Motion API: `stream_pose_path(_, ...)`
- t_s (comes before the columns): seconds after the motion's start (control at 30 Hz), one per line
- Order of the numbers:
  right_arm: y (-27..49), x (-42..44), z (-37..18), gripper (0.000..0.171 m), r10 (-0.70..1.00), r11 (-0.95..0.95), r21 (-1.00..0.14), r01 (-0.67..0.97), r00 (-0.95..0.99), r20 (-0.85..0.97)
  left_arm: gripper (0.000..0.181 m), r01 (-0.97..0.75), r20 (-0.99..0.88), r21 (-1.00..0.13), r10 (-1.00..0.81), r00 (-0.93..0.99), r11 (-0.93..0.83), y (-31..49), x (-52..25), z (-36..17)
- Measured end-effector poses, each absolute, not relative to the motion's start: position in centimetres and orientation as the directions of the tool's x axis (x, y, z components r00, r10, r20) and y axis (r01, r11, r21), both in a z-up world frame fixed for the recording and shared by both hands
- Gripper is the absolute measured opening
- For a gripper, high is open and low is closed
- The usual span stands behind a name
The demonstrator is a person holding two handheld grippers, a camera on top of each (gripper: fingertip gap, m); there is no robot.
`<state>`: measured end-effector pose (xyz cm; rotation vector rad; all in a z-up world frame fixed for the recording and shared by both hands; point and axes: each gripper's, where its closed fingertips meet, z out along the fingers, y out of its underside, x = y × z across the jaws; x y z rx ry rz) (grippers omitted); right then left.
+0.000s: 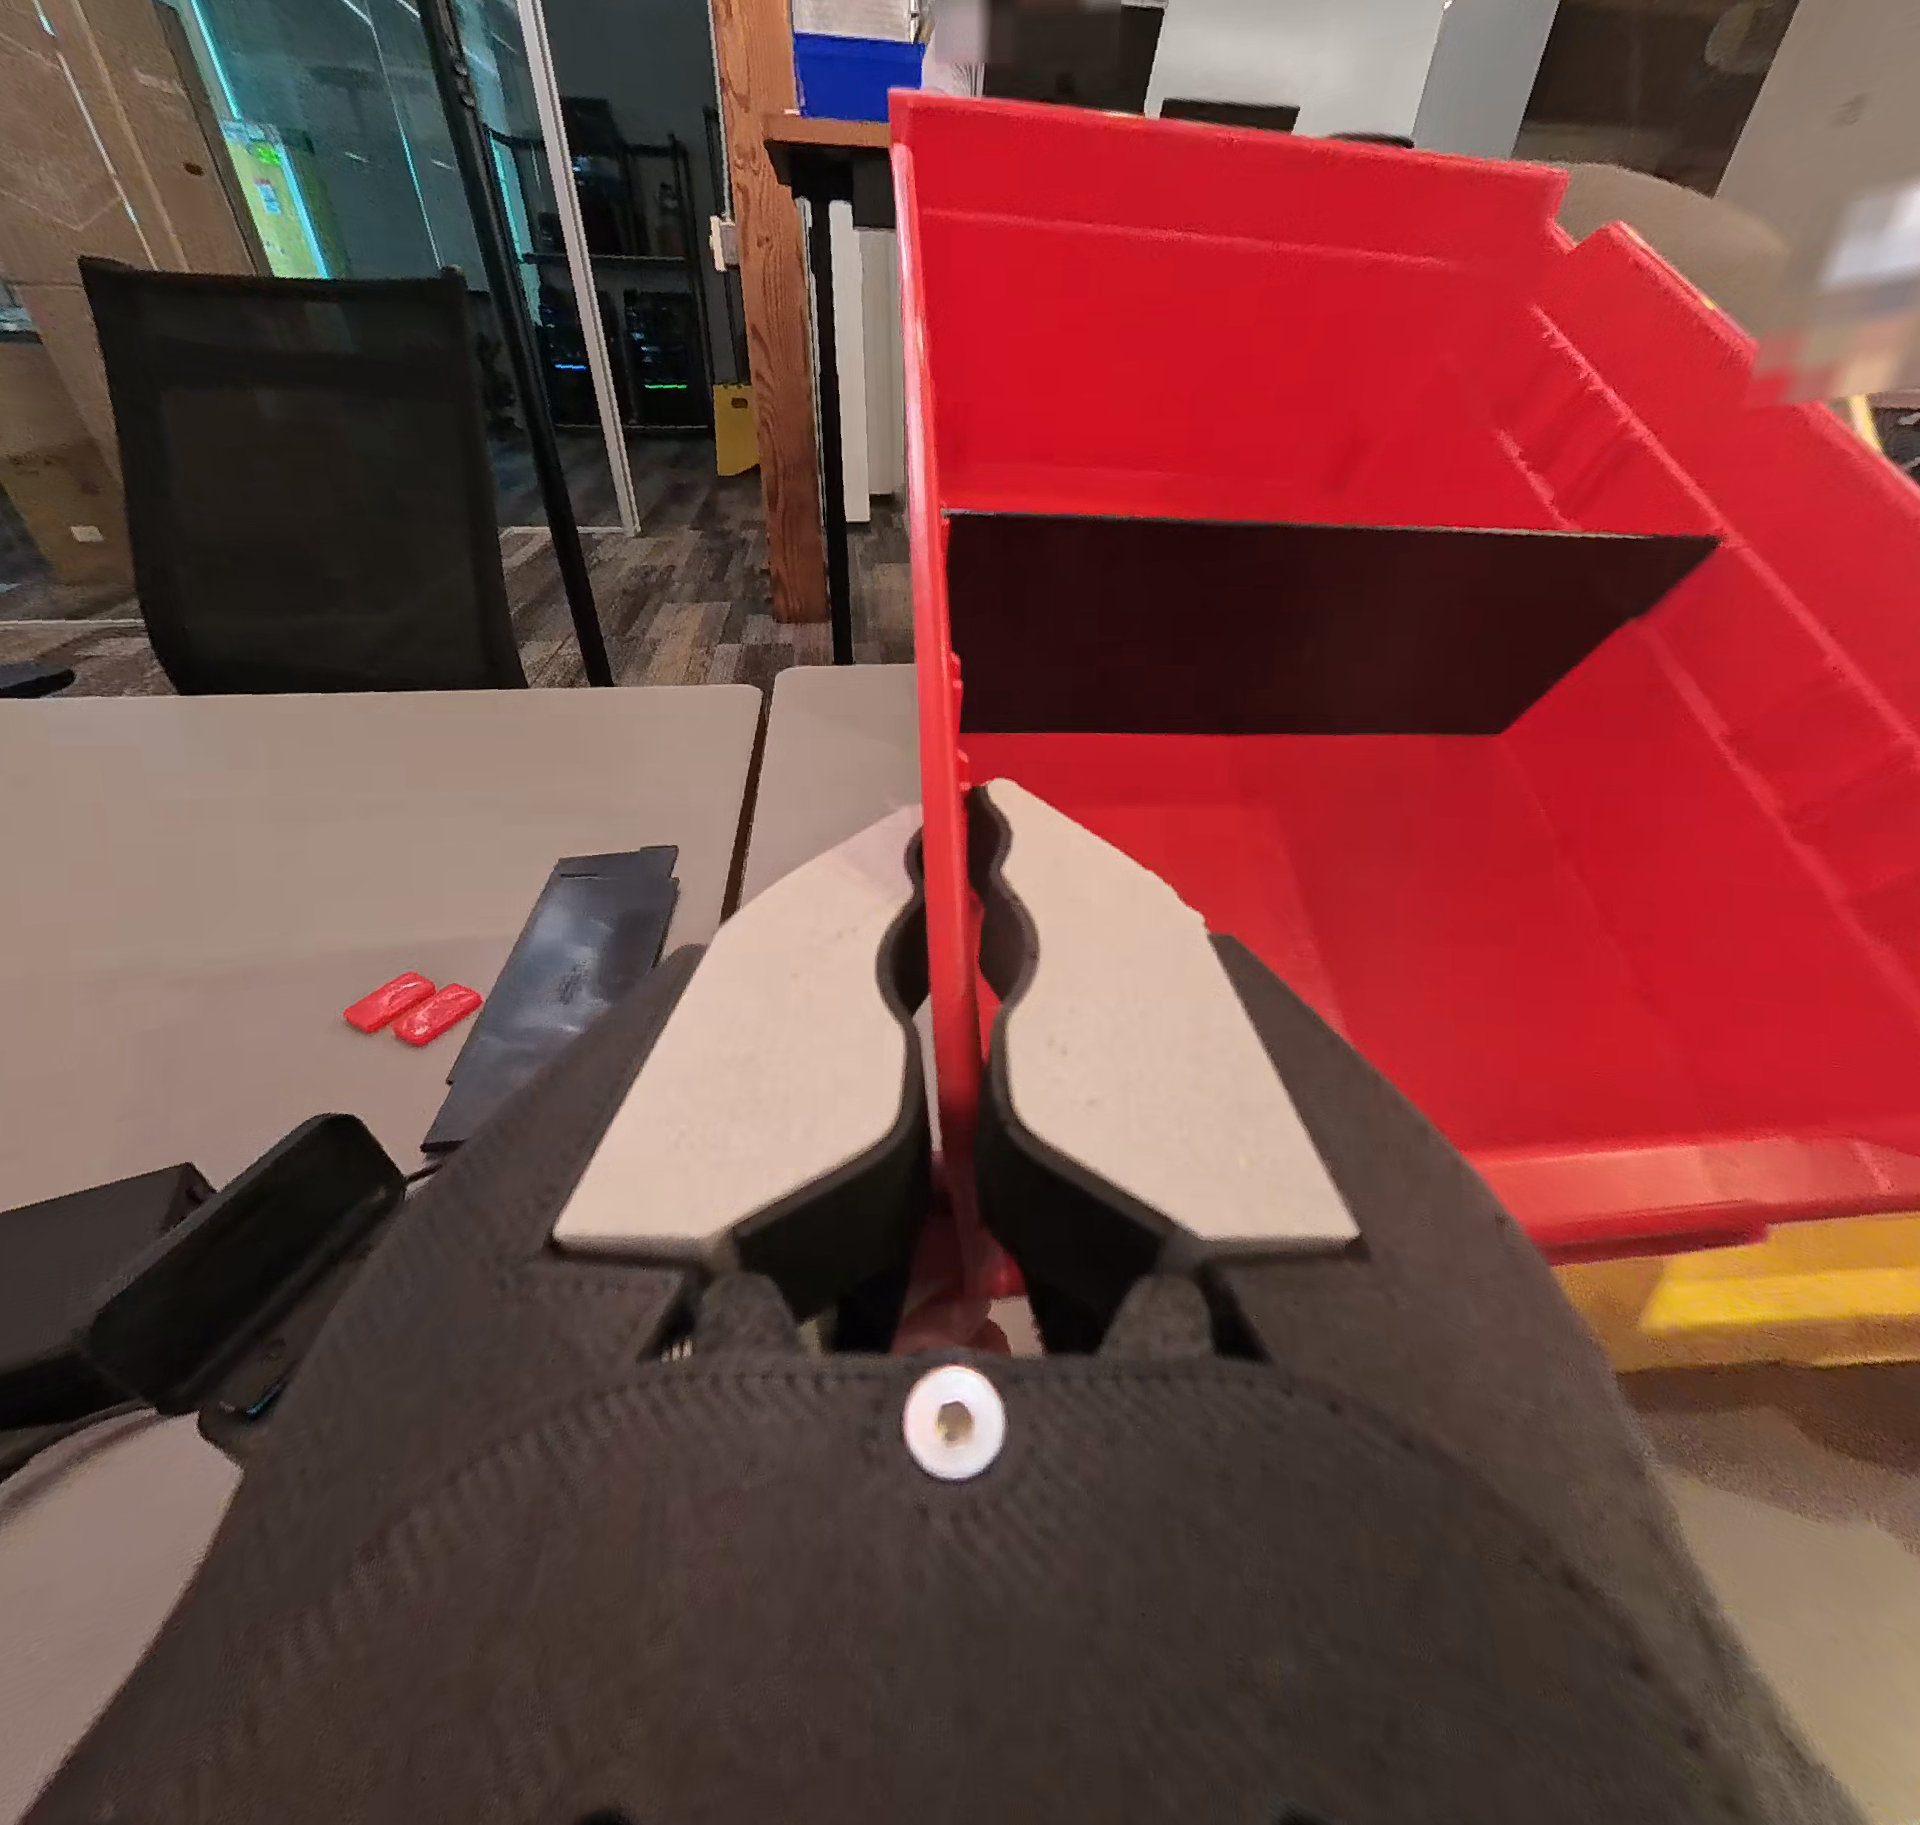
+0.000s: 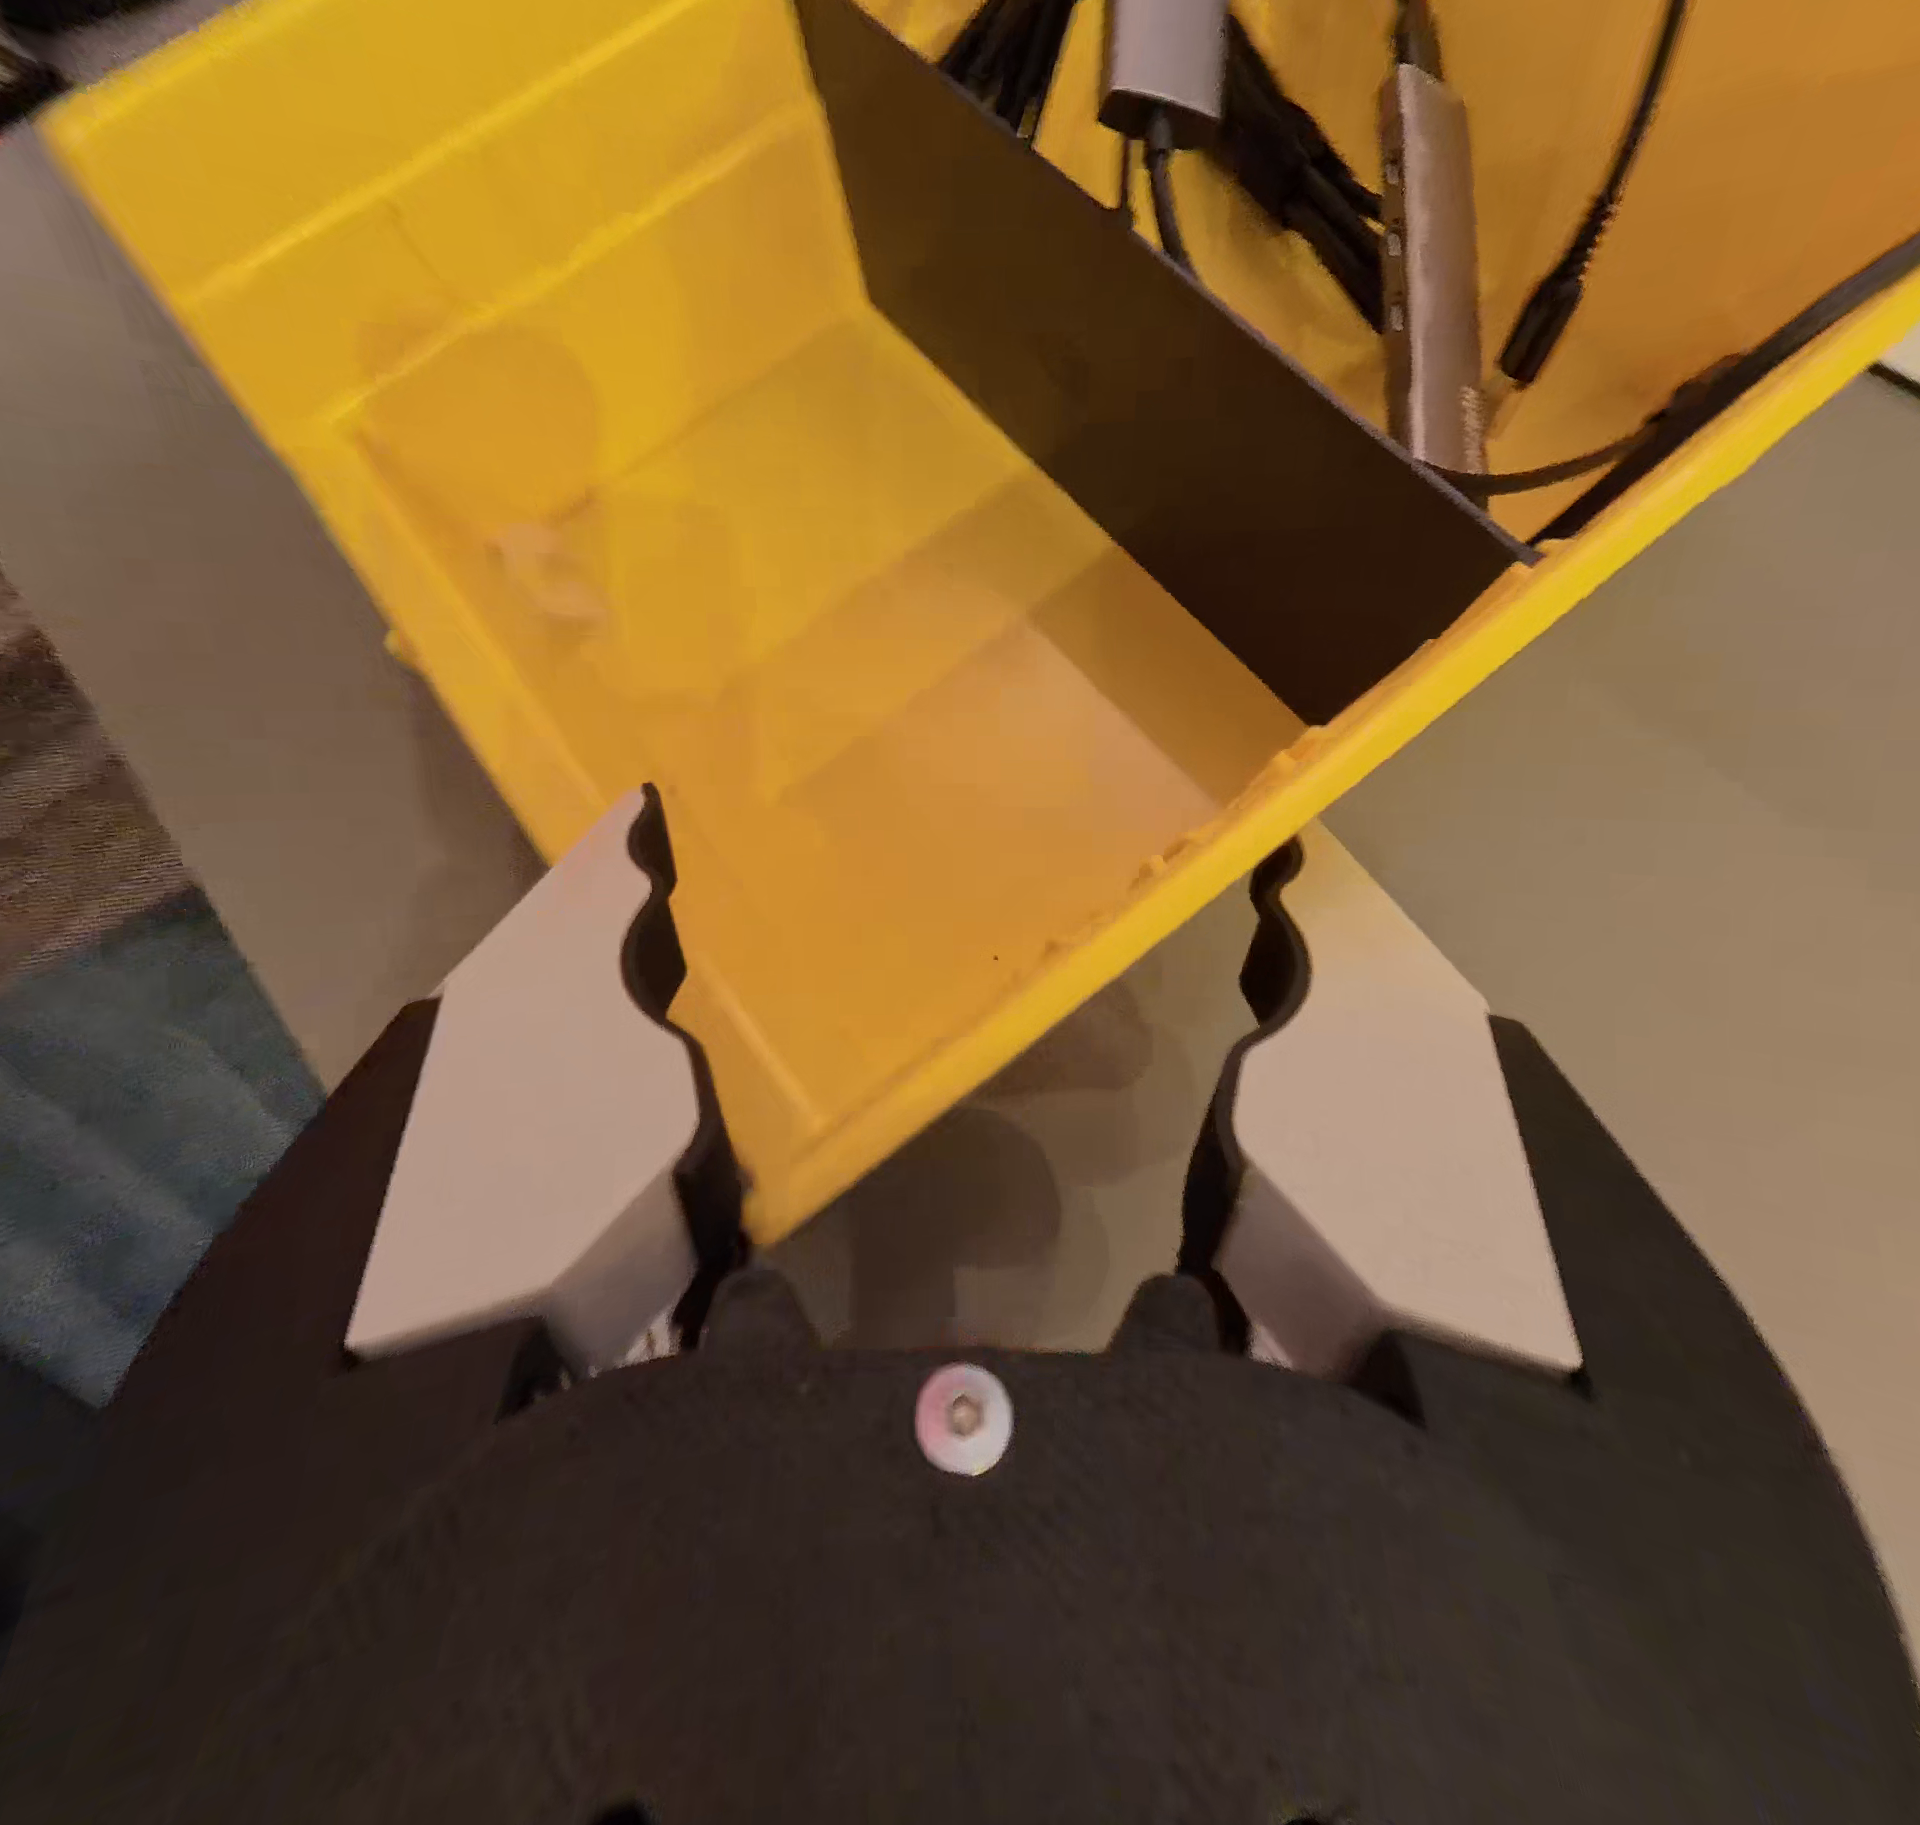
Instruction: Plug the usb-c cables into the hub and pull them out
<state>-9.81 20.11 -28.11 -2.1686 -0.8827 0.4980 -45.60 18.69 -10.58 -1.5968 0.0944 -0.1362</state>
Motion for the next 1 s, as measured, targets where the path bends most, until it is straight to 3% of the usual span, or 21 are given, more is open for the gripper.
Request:
stream_pose_path(0.23, 19.9, -14.0, -25.7, 0.129, 0.756, -0.469, -0.796, 0.383, 0.641, -0.136, 0.004, 0.054, 0.049, -0.998, -0.163, 0.985, 0.027, 17.9, -45.4, -8.7)
stream_pose_path(0.4, 19.7, -9.2, -21.0, 0.123, 0.735, -0.378, -0.876, 0.3, 0.672, -0.087, 0.002, 0.054, 0.042, -0.998, -0.232, 0.972, 0.044, 18.0, -41.6, -7.4)
stream_pose_path(0.6, 12.5, -5.8, -11.4, 0.113, 0.812, -0.172, -0.983, 0.063, 0.575, -0.105, 0.003, 0.087, 0.082, -0.996, -0.417, 0.905, -0.008, 19.4, -29.4, -7.6)
stream_pose_path(0.7, 9.5, -3.8, -8.7, 0.114, 0.784, -0.096, -0.995, -0.004, 0.616, -0.078, 0.003, 0.085, 0.11, -0.994, -0.526, 0.843, -0.072, 19.9, -21.5, -8.5)
stream_pose_path(0.8, 8.9, -0.3, -9.0, 0.113, 0.702, -0.081, -0.997, 0.008, 0.711, -0.051, 0.003, 0.049, 0.117, -0.991, -0.615, 0.78, -0.127, 19.9, -14.2, -9.8)
stream_pose_path(0.87, 8.7, 2.6, -9.8, 0.122, 0.641, -0.085, -0.996, 0.009, 0.766, -0.048, 0.003, 0.014, 0.101, -0.99, -0.638, 0.764, -0.14, 19.7, -10.1, -10.7)
stream_pose_path(1.0, 8.3, 8.7, -11.5, 0.113, 0.559, -0.126, -0.991, -0.054, 0.821, -0.116, 0.003, -0.017, 0.121, -0.981, -0.682, 0.722, -0.192, 19.7, -3.5, -12.8)
